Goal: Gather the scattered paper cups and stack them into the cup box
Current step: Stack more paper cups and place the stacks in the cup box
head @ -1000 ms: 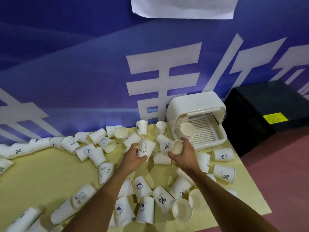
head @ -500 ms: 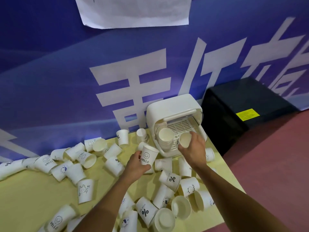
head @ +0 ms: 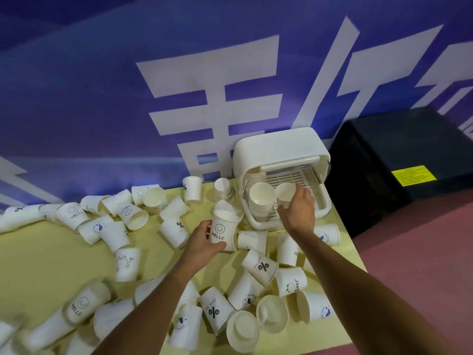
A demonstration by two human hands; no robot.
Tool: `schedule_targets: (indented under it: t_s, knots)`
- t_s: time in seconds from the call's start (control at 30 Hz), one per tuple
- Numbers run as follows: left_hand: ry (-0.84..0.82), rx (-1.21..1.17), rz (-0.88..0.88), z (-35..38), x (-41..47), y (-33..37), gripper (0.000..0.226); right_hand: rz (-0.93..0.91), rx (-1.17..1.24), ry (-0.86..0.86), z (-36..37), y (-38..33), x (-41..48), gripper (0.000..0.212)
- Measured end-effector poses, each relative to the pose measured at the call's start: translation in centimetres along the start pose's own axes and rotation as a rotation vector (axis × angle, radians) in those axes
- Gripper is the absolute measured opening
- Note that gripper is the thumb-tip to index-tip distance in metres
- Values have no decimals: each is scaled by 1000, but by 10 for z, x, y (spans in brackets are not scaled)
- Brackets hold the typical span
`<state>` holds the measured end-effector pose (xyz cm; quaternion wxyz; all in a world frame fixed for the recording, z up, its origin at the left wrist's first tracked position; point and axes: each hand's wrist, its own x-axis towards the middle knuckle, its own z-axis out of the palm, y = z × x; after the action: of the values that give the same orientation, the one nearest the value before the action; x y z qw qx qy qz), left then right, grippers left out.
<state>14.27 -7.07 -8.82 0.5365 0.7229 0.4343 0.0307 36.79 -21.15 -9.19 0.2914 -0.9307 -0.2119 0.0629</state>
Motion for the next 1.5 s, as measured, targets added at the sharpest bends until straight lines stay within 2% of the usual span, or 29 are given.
schedule_targets:
  t_s: [0.2, 0.5, 0.63, 0.8, 0.87, 1.0, 1.1, 1.23, 1.3, 1.4, 1.5]
  knots:
    - [21, -43, -29, -7, -2, -9, 56, 15, 48, -16, 11, 1, 6, 80]
    - [31, -9, -16, -11, -7, -12, 56, 71, -67, -1, 22, 10, 0, 69]
    - [25, 15, -13, -11, -7, -16, 59, 98, -89, -63, 25, 15, 0, 71]
    - [18, 33, -10, -8, -10, -16, 62, 83, -43, -116, 23, 20, -5, 84]
    - [6, 33, 2, -4, -13, -9, 59, 51, -38, -80, 18, 20, -12, 80]
    - [-11, 30, 26, 4, -15, 11, 60, -86, 115, 5, 5, 7, -42, 56]
    - [-30, 11, 66, 13, -15, 24, 62, -129, 261, -89, -3, -11, -65, 56]
    - [-109, -18, 118, 25, -16, 36, 60, -100, 436, -295, -9, -27, -80, 66]
    - [-157, 5, 138, 31, -16, 36, 62, -88, 471, -335, -12, -30, -82, 65]
    - [-187, 55, 140, 36, -14, 33, 66, -73, 468, -272, -18, -30, -82, 66]
    - [-183, 62, 100, 33, -12, 27, 74, 2, 449, -121, -27, -19, -77, 80]
